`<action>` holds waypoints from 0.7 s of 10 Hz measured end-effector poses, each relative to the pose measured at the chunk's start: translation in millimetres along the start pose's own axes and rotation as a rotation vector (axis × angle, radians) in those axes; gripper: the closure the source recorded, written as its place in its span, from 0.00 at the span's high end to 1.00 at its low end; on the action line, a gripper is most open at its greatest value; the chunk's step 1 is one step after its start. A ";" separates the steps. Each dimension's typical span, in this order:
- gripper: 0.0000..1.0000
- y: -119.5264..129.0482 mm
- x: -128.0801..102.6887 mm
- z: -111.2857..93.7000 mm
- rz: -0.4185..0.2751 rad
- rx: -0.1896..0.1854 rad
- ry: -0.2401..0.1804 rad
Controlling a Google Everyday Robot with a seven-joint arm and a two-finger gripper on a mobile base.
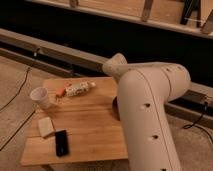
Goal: Drag the ceramic bowl in a circle
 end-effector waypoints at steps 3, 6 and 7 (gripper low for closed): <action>0.00 32.9 25.1 -11.3 -0.091 0.019 0.021; 0.00 92.1 35.8 -33.6 -0.225 0.018 0.020; 0.00 110.0 34.8 -37.1 -0.261 0.012 0.016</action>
